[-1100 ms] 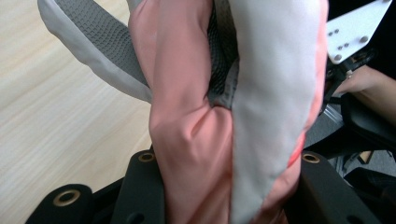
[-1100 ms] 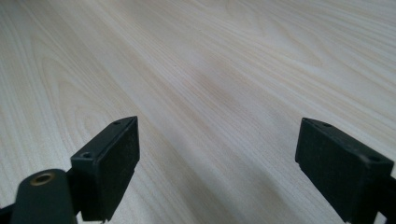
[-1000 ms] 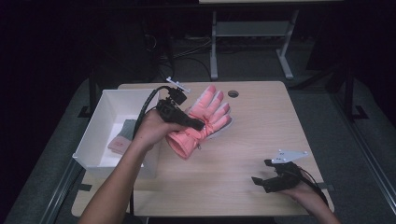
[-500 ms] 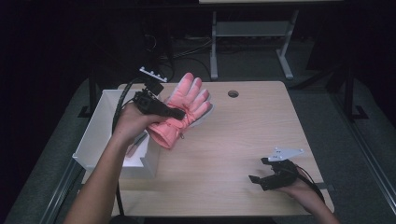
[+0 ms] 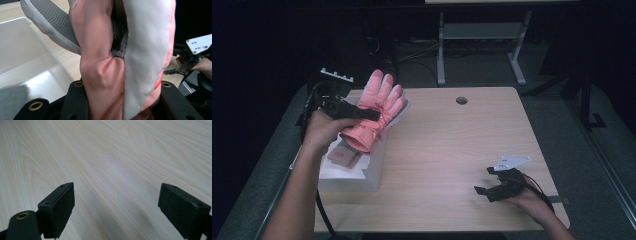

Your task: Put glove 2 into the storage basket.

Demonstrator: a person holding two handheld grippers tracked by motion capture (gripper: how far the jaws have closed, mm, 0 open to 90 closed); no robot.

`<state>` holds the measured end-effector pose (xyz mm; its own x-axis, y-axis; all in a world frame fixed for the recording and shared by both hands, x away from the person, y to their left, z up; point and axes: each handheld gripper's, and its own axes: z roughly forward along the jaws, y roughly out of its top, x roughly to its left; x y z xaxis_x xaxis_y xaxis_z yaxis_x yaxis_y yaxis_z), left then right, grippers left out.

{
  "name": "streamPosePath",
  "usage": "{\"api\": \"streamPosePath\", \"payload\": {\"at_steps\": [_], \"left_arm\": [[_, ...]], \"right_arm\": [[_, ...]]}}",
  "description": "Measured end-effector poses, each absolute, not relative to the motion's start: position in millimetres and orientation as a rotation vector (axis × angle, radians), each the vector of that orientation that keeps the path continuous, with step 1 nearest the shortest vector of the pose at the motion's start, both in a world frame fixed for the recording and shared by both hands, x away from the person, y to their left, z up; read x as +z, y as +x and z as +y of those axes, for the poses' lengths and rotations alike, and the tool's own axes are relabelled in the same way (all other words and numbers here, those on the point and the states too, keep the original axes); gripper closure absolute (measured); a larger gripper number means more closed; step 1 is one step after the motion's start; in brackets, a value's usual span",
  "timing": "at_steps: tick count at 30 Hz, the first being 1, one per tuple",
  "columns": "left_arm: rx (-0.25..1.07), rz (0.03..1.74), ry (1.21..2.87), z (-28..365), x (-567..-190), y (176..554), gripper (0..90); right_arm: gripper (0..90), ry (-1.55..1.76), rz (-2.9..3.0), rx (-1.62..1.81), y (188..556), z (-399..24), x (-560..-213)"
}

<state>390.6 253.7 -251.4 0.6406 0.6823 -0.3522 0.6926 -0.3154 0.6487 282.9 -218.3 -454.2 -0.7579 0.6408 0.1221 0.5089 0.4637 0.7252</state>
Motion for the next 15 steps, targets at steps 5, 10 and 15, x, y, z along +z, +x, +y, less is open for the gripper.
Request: {"api": "streamPosePath", "payload": {"at_steps": [5,10,15], "left_arm": [[0.008,1.113,2.019,273,-252,389,61.3],[0.029,1.152,1.995,290,-254,387,61.3],[0.053,1.206,1.986,305,-261,387,61.2]], "right_arm": [[13.4,1.005,2.548,1.175,284,-216,-455],[13.4,0.989,2.55,1.175,286,-215,-456],[13.4,0.999,2.552,1.178,285,-214,-456]]}}
